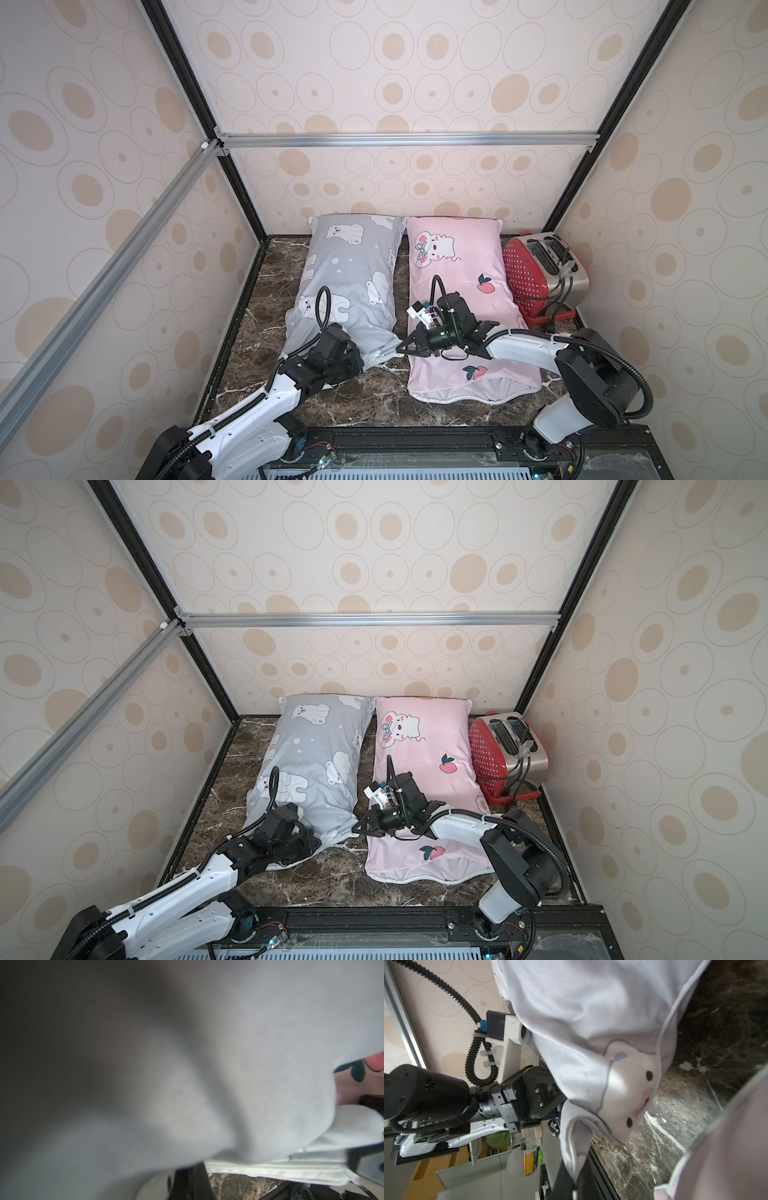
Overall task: Zip up pillowcases
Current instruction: Zip the zipper on the pillowcase.
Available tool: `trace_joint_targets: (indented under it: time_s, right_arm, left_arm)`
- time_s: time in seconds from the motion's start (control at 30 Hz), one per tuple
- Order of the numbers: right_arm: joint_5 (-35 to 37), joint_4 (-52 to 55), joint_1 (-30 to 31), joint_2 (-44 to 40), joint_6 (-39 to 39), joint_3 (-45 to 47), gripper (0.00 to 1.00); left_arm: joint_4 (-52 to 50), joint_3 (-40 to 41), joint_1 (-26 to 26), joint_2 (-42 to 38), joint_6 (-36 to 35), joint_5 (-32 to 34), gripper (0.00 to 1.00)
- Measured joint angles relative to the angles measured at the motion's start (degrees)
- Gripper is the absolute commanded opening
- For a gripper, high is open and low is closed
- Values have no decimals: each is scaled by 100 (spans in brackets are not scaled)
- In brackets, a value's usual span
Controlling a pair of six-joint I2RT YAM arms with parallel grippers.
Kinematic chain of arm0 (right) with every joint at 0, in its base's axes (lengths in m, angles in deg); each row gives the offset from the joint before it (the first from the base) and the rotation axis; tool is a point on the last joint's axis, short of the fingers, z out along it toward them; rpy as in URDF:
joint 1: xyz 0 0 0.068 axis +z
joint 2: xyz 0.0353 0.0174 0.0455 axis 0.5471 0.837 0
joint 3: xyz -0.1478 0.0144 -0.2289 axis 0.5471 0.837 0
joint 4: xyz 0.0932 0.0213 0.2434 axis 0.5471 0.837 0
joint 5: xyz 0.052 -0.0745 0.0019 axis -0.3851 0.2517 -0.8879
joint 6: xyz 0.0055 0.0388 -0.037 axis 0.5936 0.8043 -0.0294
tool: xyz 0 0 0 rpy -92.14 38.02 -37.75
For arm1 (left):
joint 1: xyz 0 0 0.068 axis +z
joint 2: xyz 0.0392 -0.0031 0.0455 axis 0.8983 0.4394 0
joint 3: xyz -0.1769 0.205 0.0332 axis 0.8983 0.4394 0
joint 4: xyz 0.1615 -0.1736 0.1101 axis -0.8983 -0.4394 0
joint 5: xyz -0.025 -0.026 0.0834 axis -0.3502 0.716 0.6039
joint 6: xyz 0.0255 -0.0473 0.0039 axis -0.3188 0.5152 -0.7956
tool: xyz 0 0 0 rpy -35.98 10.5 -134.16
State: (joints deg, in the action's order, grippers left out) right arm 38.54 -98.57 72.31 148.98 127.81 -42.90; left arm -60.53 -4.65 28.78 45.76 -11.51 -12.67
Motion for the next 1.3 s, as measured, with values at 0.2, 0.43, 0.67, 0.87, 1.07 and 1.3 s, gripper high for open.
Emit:
trace_joint_targets:
  time_s: [0.2,0.43,0.67,0.87,1.07,1.3]
  right_arm:
    - [125,575,0,-258,-299,-153,0]
    - [339,1550,-81,-664,-778,-608,0]
    - [437,2444,-498,-914,-1228,-981,0]
    - [461,3202,-848,-1034,-1615,-1320,0]
    - [474,3617,-1038,-1154,-1843,-1421,0]
    - [457,3939,-1303,-1259,-2063,-1443,0]
  left_arm:
    - [-1036,-146,0,-33,-114,828,0]
    - [-2511,-562,0,52,-142,2122,0]
    - [-3045,-713,0,551,-136,2763,0]
    - [-3174,-721,0,616,-131,2979,0]
    - [-3217,-752,0,824,-133,3032,0]
    - [-3222,-835,0,979,-136,3080,0]
